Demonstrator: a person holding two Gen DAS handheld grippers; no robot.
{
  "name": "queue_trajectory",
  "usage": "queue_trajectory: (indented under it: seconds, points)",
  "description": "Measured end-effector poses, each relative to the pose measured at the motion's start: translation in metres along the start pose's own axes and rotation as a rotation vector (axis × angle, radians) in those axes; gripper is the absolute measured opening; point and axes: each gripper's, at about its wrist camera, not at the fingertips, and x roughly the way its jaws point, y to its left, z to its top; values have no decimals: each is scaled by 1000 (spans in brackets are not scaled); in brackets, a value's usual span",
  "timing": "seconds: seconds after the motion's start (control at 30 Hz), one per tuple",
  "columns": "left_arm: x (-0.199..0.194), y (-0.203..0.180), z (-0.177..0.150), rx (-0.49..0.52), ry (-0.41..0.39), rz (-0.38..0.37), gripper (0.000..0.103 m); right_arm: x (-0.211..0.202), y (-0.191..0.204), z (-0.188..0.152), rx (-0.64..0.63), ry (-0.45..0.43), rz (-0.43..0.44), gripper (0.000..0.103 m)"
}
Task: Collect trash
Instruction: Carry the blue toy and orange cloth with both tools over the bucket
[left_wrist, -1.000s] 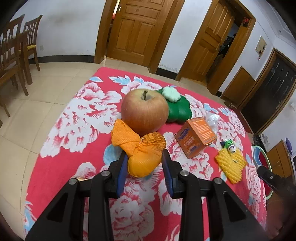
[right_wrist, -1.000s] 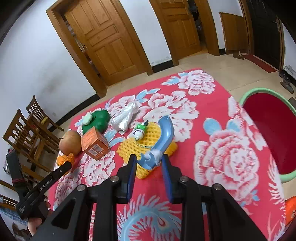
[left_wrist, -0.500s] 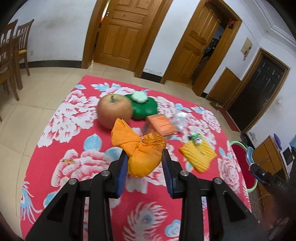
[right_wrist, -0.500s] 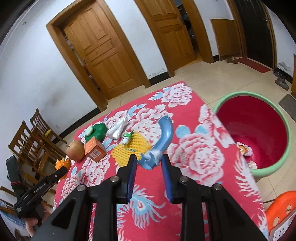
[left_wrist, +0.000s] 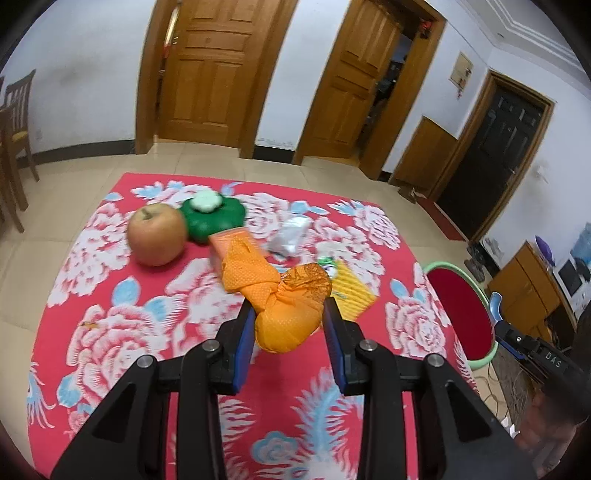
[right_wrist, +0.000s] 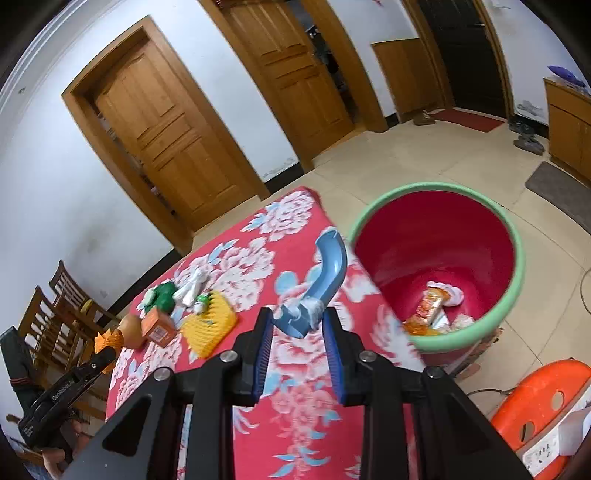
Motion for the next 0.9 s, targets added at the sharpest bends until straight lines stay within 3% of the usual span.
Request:
queue_trajectory:
  seconds: [0.53,0.9]
  points:
    - [24,-84,3,148,48,-86,35,13,-87,8,164,-7,-84,31]
    - [53,-131,-1,237,106,-129,35,25,-118,18,220,0,-89,32]
